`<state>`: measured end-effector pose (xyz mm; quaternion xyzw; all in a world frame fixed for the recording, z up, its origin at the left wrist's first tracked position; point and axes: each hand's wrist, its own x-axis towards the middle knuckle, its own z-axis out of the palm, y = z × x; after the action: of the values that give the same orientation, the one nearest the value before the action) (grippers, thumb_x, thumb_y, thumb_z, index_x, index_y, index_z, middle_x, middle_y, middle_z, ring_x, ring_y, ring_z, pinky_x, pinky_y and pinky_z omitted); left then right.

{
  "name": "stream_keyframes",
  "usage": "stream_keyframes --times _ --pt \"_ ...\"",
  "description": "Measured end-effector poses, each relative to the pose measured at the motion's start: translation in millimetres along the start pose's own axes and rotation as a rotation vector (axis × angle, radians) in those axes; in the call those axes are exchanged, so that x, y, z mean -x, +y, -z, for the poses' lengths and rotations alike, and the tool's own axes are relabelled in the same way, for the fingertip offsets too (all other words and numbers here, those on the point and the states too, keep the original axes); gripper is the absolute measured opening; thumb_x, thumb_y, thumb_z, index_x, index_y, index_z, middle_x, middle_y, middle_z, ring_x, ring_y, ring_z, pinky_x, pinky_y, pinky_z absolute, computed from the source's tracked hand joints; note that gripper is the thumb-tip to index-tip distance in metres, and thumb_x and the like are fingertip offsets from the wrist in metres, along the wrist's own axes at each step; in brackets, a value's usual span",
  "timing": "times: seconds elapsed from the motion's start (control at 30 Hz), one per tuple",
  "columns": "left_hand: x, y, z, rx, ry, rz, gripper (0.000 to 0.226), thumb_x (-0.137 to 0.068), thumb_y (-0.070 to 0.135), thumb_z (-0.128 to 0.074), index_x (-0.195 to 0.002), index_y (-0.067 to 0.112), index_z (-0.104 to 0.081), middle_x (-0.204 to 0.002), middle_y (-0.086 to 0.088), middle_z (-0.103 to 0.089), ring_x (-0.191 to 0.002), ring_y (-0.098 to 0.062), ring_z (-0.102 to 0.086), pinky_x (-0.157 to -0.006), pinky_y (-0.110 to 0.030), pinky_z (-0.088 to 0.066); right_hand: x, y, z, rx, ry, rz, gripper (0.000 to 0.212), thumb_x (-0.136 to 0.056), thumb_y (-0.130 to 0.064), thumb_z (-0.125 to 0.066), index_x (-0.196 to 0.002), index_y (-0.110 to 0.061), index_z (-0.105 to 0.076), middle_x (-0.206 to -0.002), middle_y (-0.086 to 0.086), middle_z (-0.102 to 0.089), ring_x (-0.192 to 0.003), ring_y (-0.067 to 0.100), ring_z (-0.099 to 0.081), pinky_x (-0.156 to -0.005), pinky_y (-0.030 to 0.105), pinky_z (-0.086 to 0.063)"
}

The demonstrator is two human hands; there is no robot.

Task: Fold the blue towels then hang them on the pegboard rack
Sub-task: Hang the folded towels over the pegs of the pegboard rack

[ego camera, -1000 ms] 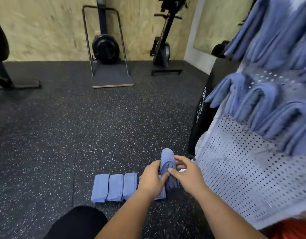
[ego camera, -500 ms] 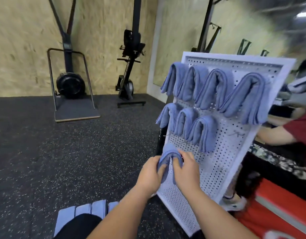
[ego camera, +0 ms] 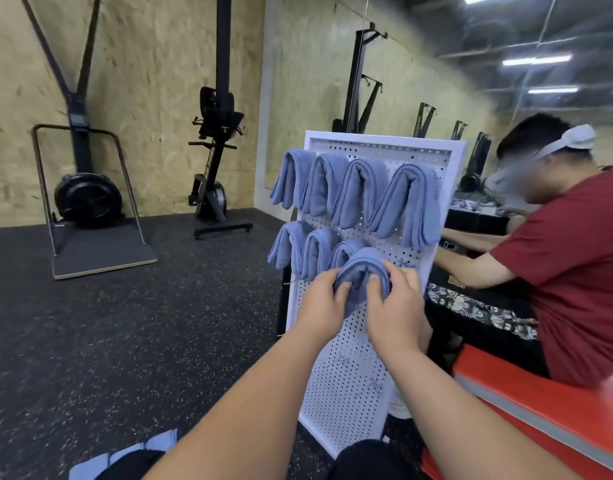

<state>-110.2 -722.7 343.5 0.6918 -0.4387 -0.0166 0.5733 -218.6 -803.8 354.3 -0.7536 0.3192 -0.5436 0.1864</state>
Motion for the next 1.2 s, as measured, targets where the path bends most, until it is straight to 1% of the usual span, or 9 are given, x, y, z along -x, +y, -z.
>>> stream_keyframes --times 0.07,0.2,0.4,0.5,0.7,0.8,0.93,1.1,1.2 --pt "-7.3 6.7 -7.4 0.008 0.001 -0.017 0.014 -0.109 0.022 -0.051 -0.102 0.029 -0.062 -0.094 0.01 -0.066 -0.083 -0.001 -0.059 -0.068 -0.02 -0.04 -7.2 1.4 5.8 0.023 0.023 -0.015 0.038 -0.102 -0.028 -0.062 -0.138 -0.018 -0.067 -0.124 -0.002 -0.057 -0.112 0.018 -0.059 -0.09 0.029 -0.043" --pt "-25.0 9.0 -26.3 -0.018 -0.039 0.017 0.013 -0.109 0.029 -0.049 -0.104 0.03 -0.061 -0.099 0.006 -0.07 -0.092 -0.018 -0.064 -0.076 -0.035 -0.048 -20.7 16.7 5.1 0.029 0.048 -0.014 0.038 -0.101 -0.027 -0.062 -0.136 -0.016 -0.068 -0.122 0.002 -0.057 -0.111 0.023 -0.06 -0.097 0.037 -0.049" --pt "-44.4 3.3 -56.3 -0.106 -0.124 0.076 0.02 -0.11 0.027 -0.048 -0.114 0.014 -0.064 -0.107 -0.006 -0.071 -0.093 -0.026 -0.061 -0.077 -0.035 -0.042 -30.3 47.4 -1.0 0.104 0.055 -0.078 0.036 -0.099 -0.024 -0.064 -0.133 -0.014 -0.07 -0.118 0.009 -0.057 -0.111 0.034 -0.059 -0.097 0.043 -0.05" --pt "-53.2 -0.1 -68.9 -0.133 -0.149 0.093 0.023 -0.11 0.028 -0.048 -0.117 0.015 -0.065 -0.112 -0.009 -0.072 -0.102 -0.033 -0.065 -0.084 -0.04 -0.051 -35.2 62.4 -3.7 0.152 0.035 -0.116 0.039 -0.099 -0.029 -0.062 -0.135 -0.016 -0.069 -0.121 0.008 -0.058 -0.115 0.034 -0.058 -0.092 0.048 -0.052" --pt "-62.0 -11.7 -82.2 -0.214 -0.176 0.143 0.026 -0.11 0.034 -0.047 -0.101 0.013 -0.058 -0.101 -0.011 -0.069 -0.095 -0.037 -0.063 -0.08 -0.045 -0.051 -37.0 71.0 -14.2 0.201 0.025 -0.11 0.045 -0.097 -0.039 -0.059 -0.138 -0.021 -0.065 -0.125 0.004 -0.056 -0.111 0.033 -0.061 -0.087 0.052 -0.055" --pt "-52.5 -21.3 -85.6 -0.222 -0.208 0.143 0.029 -0.108 0.038 -0.049 -0.091 0.015 -0.053 -0.093 -0.009 -0.067 -0.089 -0.037 -0.062 -0.079 -0.046 -0.052 -30.9 69.3 -22.1 0.116 0.036 -0.135 0.047 -0.099 -0.032 -0.064 -0.143 -0.016 -0.06 -0.136 0.007 -0.055 -0.117 0.034 -0.061 -0.092 0.046 -0.053" --pt "-32.8 -33.4 -85.3 -0.258 -0.244 0.167 0.035 -0.108 0.036 -0.052 -0.078 0.023 -0.039 -0.078 -0.002 -0.055 -0.078 -0.033 -0.05 -0.068 -0.04 -0.038 -18.5 68.1 -29.0 0.084 0.035 -0.165 0.051 -0.101 -0.034 -0.063 -0.149 -0.019 -0.052 -0.145 0.006 -0.05 -0.121 0.034 -0.061 -0.09 0.047 -0.054" --pt "-4.6 -63.3 -75.9 -0.305 -0.328 0.214 0.021 -0.106 0.037 -0.055 -0.099 0.02 -0.065 -0.101 -0.008 -0.073 -0.094 -0.034 -0.066 -0.084 -0.041 -0.056 0.1 66.0 -29.9 0.107 0.042 -0.19 0.051 -0.099 -0.025 -0.069 -0.145 -0.007 -0.055 -0.136 0.019 -0.058 -0.122 0.043 -0.059 -0.097 0.043 -0.042" --pt "17.9 -85.0 -65.2 -0.35 -0.366 0.251 0.025 -0.105 0.04 -0.057 -0.113 0.021 -0.071 -0.109 -0.004 -0.074 -0.099 -0.028 -0.068 -0.088 -0.039 -0.057 24.0 66.1 -35.8 0.09 0.058 -0.173 0.051 -0.094 -0.019 -0.075 -0.139 -0.003 -0.057 -0.125 0.025 -0.06 -0.115 0.045 -0.058 -0.097 0.043 -0.038"
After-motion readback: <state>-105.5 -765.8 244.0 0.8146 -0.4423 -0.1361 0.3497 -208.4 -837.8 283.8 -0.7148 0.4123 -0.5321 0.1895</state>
